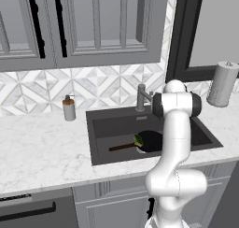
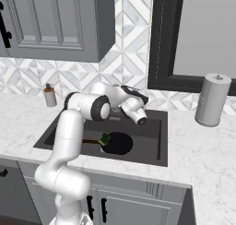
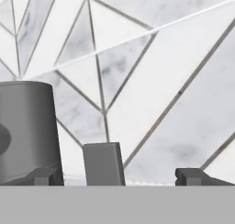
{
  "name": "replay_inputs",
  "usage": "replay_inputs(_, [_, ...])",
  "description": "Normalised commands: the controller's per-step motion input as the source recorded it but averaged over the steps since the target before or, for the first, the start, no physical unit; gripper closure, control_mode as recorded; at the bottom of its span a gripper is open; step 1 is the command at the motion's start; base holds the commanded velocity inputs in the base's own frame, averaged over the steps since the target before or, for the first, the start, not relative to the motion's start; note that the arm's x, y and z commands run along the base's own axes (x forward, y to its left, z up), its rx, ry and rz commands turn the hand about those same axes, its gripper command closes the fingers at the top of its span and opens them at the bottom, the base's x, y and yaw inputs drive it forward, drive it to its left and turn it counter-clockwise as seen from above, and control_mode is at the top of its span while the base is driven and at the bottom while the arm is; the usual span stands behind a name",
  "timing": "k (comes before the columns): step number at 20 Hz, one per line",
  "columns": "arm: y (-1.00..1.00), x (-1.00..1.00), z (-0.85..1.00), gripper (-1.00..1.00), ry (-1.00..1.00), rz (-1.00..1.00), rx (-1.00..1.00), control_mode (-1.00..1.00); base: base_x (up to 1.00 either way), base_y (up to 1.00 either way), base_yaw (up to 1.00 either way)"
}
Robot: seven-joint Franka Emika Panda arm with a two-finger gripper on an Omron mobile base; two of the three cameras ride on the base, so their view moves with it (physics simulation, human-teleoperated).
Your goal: Pick the pan and sponge and place them into the sink. Then turn on the water.
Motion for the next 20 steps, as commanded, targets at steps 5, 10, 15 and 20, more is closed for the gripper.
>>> replay_inputs(5, [0.0, 0.02, 0.0, -1.0, 0.0, -0.08, 0.0, -1.0, 0.0, 0.0, 0.0])
replay_inputs(10, [0.0, 0.06, 0.0, -1.0, 0.0, -0.08, 0.0, -1.0, 0.0, 0.0, 0.0])
replay_inputs(15, [0.0, 0.05, 0.0, -1.0, 0.0, -0.06, 0.0, -1.0, 0.0, 0.0, 0.0])
replay_inputs(20, [0.0, 0.07, 0.0, -1.0, 0.0, -0.02, 0.0, -1.0, 0.0, 0.0, 0.0])
